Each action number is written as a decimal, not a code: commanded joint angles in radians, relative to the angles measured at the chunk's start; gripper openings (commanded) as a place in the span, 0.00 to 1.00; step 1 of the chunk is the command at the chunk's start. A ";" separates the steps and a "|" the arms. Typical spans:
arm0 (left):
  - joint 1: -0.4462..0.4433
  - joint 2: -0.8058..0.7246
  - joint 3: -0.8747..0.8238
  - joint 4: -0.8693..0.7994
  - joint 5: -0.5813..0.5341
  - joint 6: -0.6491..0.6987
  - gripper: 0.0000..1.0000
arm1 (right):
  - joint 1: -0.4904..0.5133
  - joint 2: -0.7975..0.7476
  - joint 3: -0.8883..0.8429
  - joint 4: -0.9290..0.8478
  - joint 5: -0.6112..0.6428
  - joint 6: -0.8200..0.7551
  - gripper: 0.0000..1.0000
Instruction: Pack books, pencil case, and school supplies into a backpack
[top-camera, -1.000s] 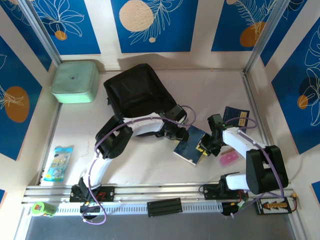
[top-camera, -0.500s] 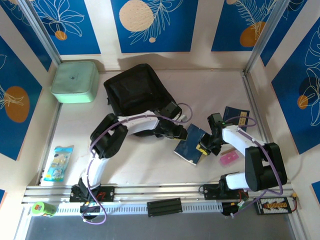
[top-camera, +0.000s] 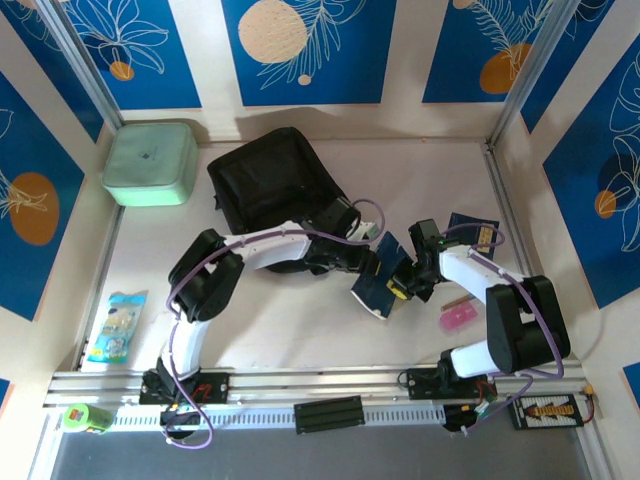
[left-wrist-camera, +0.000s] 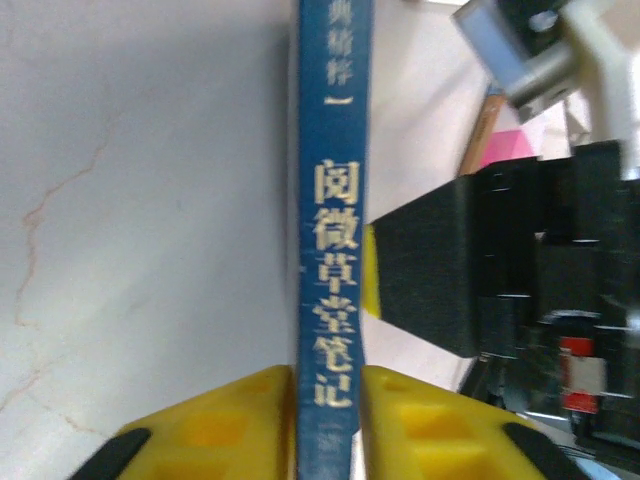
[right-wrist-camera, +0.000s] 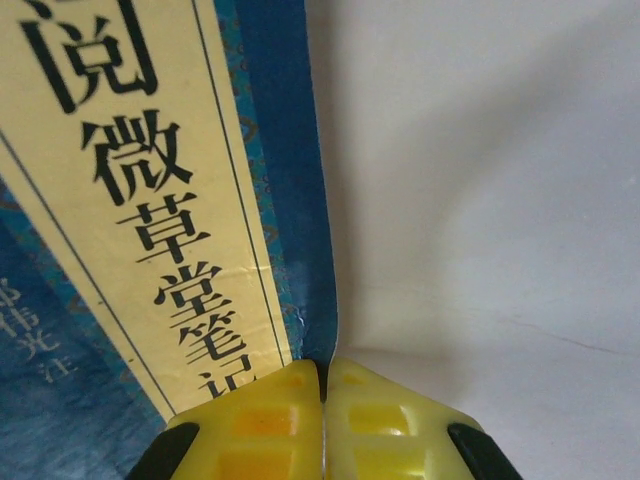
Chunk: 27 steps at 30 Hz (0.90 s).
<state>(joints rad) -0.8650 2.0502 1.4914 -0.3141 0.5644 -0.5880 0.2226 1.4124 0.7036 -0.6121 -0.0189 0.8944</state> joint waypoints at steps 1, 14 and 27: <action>-0.006 -0.011 0.037 -0.032 -0.017 0.019 0.16 | 0.004 0.009 0.026 0.035 0.014 -0.016 0.09; 0.209 -0.315 -0.025 0.086 -0.325 -0.148 0.00 | -0.016 -0.227 0.050 0.433 -0.251 0.012 0.60; 0.285 -0.493 -0.160 0.457 -0.487 -0.596 0.00 | 0.120 -0.022 0.192 1.111 -0.368 0.597 0.92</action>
<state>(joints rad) -0.5781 1.6302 1.3575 -0.0025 0.1520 -1.0576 0.3229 1.3697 0.8646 0.3164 -0.3931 1.3323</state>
